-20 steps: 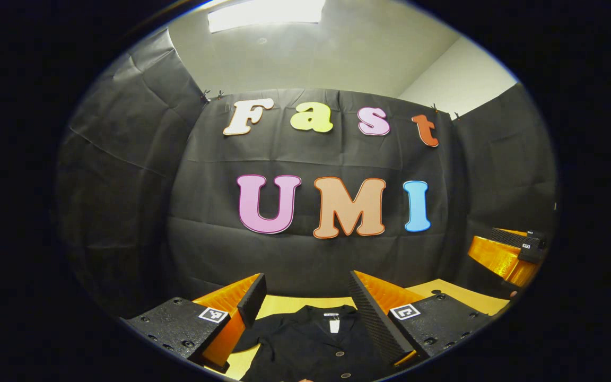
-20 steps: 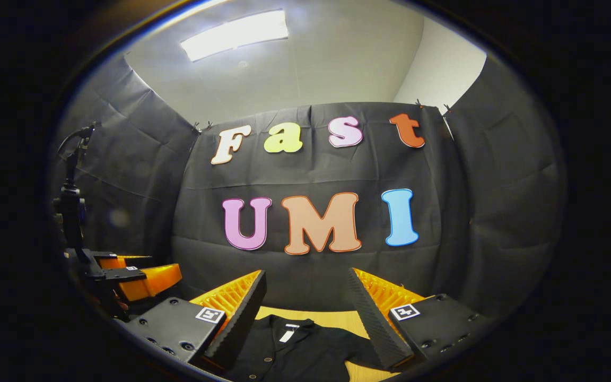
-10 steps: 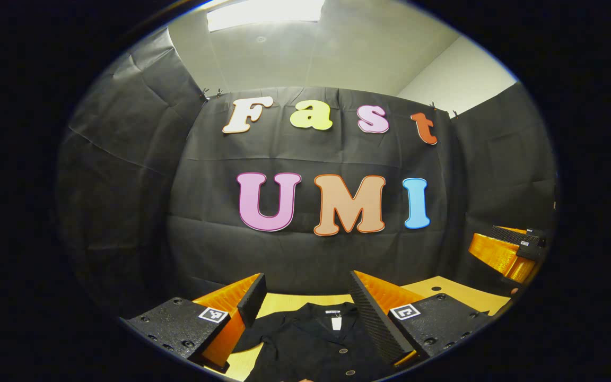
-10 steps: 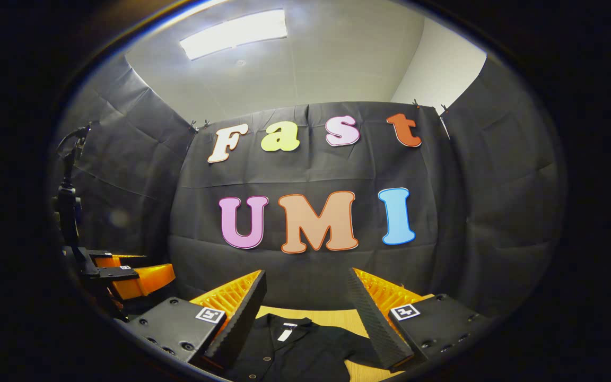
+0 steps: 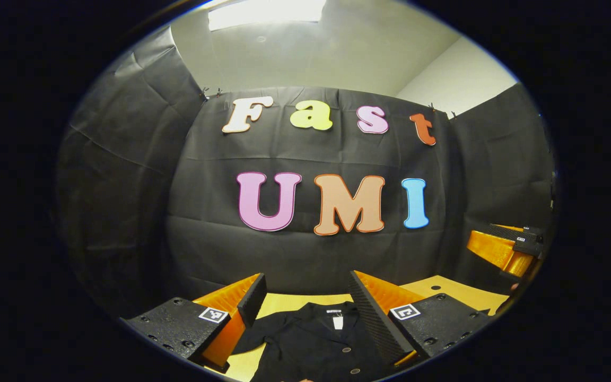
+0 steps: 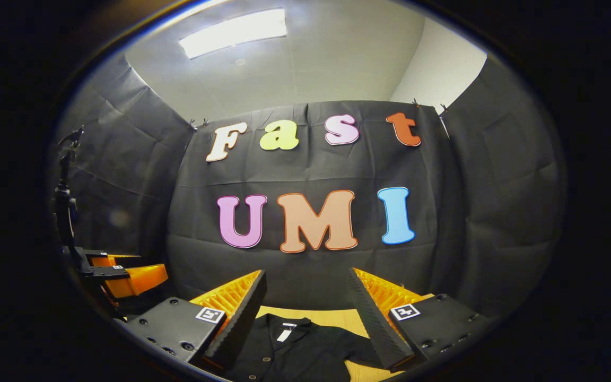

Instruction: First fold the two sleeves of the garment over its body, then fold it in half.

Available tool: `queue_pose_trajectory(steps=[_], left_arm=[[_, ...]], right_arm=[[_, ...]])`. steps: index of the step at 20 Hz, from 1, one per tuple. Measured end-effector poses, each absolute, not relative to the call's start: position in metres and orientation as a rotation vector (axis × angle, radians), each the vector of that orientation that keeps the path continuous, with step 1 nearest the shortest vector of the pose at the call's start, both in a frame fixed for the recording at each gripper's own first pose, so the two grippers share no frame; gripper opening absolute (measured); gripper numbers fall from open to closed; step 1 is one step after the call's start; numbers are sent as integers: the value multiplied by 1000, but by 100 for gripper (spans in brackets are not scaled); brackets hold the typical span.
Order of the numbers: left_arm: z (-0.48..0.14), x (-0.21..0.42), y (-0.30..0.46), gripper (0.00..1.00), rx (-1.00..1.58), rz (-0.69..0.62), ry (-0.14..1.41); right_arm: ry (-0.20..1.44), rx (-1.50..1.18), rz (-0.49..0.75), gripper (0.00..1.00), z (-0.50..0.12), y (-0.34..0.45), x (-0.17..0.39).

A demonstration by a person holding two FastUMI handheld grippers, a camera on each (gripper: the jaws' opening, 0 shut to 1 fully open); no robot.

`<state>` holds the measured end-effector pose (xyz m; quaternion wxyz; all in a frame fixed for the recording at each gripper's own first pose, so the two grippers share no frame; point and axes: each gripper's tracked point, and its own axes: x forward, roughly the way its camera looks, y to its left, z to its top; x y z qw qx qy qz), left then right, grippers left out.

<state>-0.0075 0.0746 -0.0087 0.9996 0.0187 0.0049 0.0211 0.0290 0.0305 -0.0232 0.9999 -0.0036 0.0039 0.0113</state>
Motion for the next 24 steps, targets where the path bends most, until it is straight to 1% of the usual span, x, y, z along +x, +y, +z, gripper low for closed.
queue_pose_trajectory(steps=[1, 3, 4, 5, 6, 9, 10, 12, 14, 15, 16, 19, 23, 24], left_arm=[[-12, -7, 77, 99, 30, 35, 19], [-19, -7, 81, 90, 20, 20, 33], [-21, -6, 82, 95, 17, 16, 42], [-22, -5, 83, 95, 11, 16, 51], [-21, -4, 83, 99, 4, 18, 47], [-14, 4, 79, 99, -2, 29, 27], [-14, 6, 72, 95, -4, 24, 21], [-16, 12, 66, 99, 2, 27, 26], [-18, 15, 57, 99, -6, 33, 35], [-19, 16, 52, 99, -8, 36, 38], [-19, 17, 48, 99, -2, 38, 40], [-22, 22, 41, 99, 24, 61, 50], [-29, 24, 25, 99, 38, 87, 73], [-32, 25, 19, 99, 44, 92, 79]], right_arm=[[12, 2, 11, 97, -27, 32, 29], [21, -5, -4, 96, -32, 32, 29], [25, -18, -11, 97, -33, 28, 29], [27, -35, -15, 97, -33, 22, 28], [26, -58, -19, 96, -31, 13, 28], [47, -145, -53, 98, -31, -30, 31], [56, -165, -68, 98, -32, -46, 32], [86, -180, -105, 98, -38, -82, 31], [120, -193, -115, 99, -49, -108, 34], [142, -209, -126, 98, -58, -126, 34], [170, -223, -134, 99, -67, -142, 34], [259, -239, -157, 98, -103, -187, 34], [372, -236, -167, 98, -150, -235, 34], [406, -227, -171, 100, -164, -246, 33]])
